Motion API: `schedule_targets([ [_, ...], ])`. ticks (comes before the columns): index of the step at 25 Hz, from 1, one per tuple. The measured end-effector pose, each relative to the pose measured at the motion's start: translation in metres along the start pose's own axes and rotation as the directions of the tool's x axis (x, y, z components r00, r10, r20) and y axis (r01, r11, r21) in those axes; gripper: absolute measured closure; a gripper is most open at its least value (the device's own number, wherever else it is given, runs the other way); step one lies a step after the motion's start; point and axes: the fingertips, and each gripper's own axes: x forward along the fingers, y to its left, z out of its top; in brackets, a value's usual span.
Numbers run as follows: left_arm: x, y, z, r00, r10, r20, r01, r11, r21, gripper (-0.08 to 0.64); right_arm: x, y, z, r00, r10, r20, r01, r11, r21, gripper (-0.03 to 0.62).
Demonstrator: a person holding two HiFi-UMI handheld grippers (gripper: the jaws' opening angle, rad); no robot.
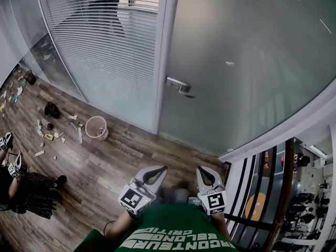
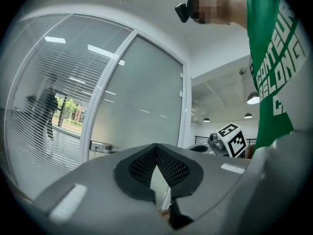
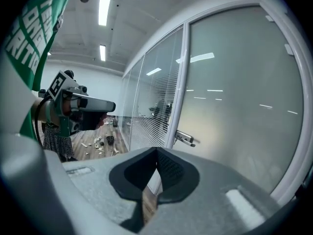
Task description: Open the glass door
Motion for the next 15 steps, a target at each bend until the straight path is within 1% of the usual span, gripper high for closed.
schedule_targets([
  [2,0.005,0.000,0.005,1.000,-0.011,0.019,0.010,1.000,0.012,0.543,0.008,-0.011,-0.002,1.000,-0.004,0.001,0.004,1.000,0.008,0.598],
  [4,0.009,0.006,0.006,1.000,0.001,0.023,-0.001,1.000,0.008,0.541,0.021,-0.018,0.002,1.000,0.014,0.012,-0.014,1.000,0.010,0.598],
  [7,0.016,0.020,0.002,0.998,0.056,0.003,-0.056,0.998,0.002,0.541,0.042,-0.023,0.008,0.997,0.060,0.041,-0.059,0.998,-0.017,0.598],
  [10,0.025,0.035,0.009,0.994,0.111,0.025,-0.111,0.994,0.016,0.543,0.062,-0.032,0.013,0.993,0.100,0.062,-0.098,0.995,-0.031,0.598],
  [12,0.036,0.042,0.015,0.992,0.126,0.030,-0.126,0.992,0.026,0.541,0.073,-0.044,0.015,0.991,0.118,0.069,-0.118,0.993,-0.015,0.598],
  [15,0.060,0.048,0.021,0.992,0.127,0.019,-0.127,0.991,0.036,0.541,0.086,-0.067,0.017,0.989,0.130,0.076,-0.132,0.991,0.017,0.598],
])
